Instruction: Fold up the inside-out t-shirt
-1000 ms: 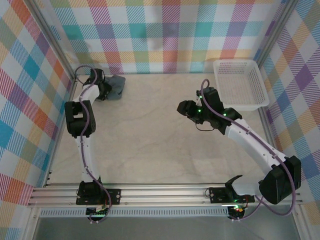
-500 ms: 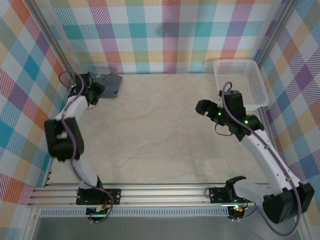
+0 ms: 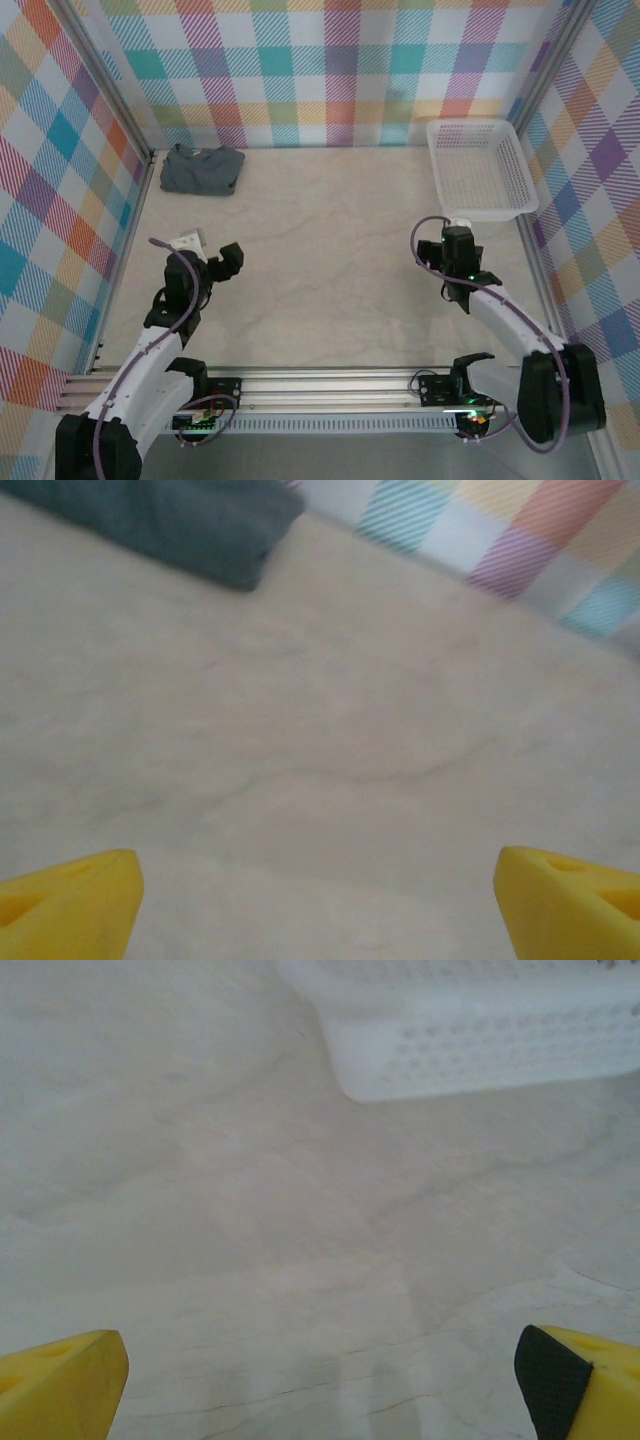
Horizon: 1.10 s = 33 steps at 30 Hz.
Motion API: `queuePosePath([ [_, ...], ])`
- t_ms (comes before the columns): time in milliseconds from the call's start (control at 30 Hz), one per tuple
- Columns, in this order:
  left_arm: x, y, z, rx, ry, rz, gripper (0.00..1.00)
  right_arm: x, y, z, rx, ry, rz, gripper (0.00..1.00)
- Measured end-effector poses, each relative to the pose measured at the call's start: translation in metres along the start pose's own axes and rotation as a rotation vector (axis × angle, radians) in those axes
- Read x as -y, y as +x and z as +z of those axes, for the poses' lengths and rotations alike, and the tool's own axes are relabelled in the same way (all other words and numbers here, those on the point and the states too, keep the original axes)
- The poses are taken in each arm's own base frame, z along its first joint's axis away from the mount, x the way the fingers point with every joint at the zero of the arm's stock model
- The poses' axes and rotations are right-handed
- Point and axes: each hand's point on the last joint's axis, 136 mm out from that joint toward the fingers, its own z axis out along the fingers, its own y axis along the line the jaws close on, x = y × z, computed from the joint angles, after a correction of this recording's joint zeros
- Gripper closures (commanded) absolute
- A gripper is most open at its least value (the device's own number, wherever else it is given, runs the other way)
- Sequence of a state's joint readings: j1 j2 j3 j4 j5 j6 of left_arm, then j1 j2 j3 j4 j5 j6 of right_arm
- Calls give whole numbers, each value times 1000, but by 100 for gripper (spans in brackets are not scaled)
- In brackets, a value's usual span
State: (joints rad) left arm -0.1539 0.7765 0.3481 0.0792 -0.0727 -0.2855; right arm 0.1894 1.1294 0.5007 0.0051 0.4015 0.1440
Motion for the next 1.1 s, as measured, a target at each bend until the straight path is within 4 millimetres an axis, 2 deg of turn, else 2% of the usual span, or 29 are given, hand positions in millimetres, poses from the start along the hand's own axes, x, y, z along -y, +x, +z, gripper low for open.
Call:
queuePosePath([
  [100,-15,-2,5,23,-88,65,9,7,12,27,5,17,-30,0],
  [200,-20,-8,16,83,-114,117,9,-3,15,50,41,-33,-62,0],
  [267,-26,0,27,80,-130,162,9,-12,8,62,92,-86,-58,0],
  [333,-32,11,42,54,-145,201,8,-10,3,67,137,-120,-23,0],
  [433,-41,25,67,17,-151,242,7,8,-3,70,178,-107,31,0],
  [533,-52,37,94,-22,-167,252,0,6,-14,67,225,-122,41,0],
  [600,-59,45,104,-52,-176,251,0,3,-18,66,242,-134,41,0],
  [833,-51,22,113,6,-158,246,0,0,-23,64,261,-145,40,0],
  [1100,-49,20,113,10,-154,250,0,-5,-25,64,265,-173,35,0],
])
